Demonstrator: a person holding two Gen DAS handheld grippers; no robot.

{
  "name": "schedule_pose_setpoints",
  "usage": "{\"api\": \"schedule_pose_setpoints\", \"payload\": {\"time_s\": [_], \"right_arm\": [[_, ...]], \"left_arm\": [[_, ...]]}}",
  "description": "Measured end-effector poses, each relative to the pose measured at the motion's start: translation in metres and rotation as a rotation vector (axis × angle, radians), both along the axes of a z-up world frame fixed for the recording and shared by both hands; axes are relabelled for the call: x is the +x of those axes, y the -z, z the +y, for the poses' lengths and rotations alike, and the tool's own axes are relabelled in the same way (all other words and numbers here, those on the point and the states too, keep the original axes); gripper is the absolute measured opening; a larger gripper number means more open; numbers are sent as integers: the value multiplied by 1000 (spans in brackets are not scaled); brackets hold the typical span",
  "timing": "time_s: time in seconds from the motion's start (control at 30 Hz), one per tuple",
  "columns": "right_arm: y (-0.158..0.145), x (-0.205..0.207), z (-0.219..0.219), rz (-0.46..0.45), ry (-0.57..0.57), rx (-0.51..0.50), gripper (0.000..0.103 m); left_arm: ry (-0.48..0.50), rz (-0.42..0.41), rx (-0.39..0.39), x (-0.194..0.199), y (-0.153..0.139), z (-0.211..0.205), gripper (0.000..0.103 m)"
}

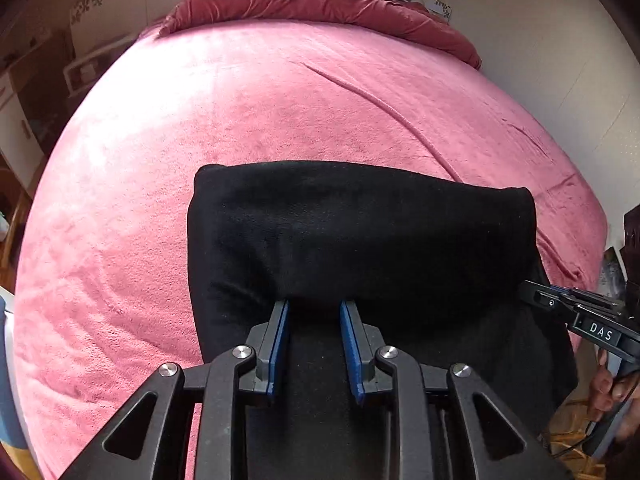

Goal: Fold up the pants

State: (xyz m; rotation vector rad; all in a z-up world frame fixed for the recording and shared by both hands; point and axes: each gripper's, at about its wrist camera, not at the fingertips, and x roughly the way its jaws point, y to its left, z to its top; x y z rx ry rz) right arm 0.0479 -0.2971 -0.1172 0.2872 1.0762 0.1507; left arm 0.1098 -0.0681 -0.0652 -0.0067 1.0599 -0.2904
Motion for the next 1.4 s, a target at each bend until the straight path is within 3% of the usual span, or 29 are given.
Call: {"api": "schedule_pose_setpoints", "payload": {"time_s": [0.23,0.57,0.73,0.8,0.93,1.1,1.4], "right_arm": [[2,-5,-6,-12,27,49,15],[-2,1,3,-4,30,22,21],[-7,2,10,1,28,1,30],[-9,2,13,0,23,-12,34],[-15,-3,13,-1,25,-6,48],[-23,-23,5,8,25,14,54],[-25,-73,-12,36,37,38,53]], "left_arm": [[17,-42,17,-13,-10,-3,33],[-6,-72,5,-35,-27,13,37],[-26,-71,2,-43,-29,25,37],[-33,-65,-7,-46,-29,30,43],[-49,-49,-48,-56,-30,47,43],[-115,-23,-107,-71,-28,86,43],[-174,8,-213,-102,-18,139,43]]}}
